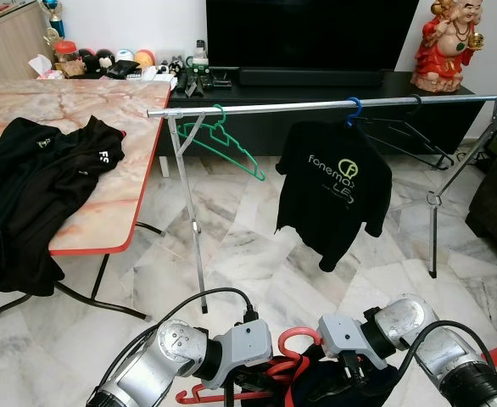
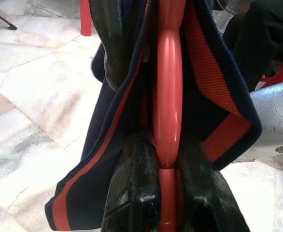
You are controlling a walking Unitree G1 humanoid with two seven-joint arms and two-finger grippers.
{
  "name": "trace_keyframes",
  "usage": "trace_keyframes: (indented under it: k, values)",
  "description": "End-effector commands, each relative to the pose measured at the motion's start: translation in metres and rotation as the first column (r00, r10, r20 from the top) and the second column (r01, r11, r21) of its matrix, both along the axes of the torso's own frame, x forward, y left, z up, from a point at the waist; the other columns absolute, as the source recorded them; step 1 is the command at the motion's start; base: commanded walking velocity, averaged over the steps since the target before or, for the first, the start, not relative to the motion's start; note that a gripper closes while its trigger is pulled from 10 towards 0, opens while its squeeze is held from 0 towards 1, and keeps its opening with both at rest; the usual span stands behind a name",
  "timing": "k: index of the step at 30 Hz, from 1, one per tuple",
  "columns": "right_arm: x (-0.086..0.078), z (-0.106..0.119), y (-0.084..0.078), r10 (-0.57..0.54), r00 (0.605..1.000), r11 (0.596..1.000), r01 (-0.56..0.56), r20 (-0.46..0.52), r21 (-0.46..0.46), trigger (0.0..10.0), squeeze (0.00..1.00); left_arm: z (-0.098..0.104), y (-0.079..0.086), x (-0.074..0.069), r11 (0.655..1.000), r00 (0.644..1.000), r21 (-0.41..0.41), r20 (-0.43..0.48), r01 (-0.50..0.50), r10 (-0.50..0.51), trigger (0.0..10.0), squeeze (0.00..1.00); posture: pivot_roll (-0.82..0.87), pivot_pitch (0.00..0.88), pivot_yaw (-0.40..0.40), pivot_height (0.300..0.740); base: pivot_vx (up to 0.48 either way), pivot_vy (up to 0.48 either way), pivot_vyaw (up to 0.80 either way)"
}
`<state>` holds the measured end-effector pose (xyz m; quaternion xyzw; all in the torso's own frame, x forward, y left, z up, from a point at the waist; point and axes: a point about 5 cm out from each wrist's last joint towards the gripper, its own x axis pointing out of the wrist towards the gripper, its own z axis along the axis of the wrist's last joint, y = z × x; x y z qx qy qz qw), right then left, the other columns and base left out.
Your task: Hang hanger
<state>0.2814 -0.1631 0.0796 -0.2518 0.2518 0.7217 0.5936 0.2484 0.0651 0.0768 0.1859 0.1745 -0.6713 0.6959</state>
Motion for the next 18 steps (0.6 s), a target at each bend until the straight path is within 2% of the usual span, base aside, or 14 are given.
trace_keyframes:
  k: [1, 18]
  values:
    - [-0.0007, -0.0005, 0.0040, 0.009, 1.000, 1.000, -0.009, 0.007, 0.009, 0.0, 0.00, 0.0154, -0.0082, 0.0051, 0.999, 0.998, -0.042, 0.053, 0.017, -0.015, 10.0, 0.00, 0.05, 0.098, -0.050, 0.740, 0.000, 0.000, 0.00]
    - [0.0048, 0.0017, 0.0043, -0.002, 0.999, 1.000, 0.002, 0.037, -0.010, 0.0, 0.00, 0.0194, -0.0071, 0.0132, 0.999, 0.997, -0.034, 0.071, -0.001, 0.003, 10.0, 0.00, 0.06, 0.096, -0.052, 0.740, 0.000, 0.000, 0.00]
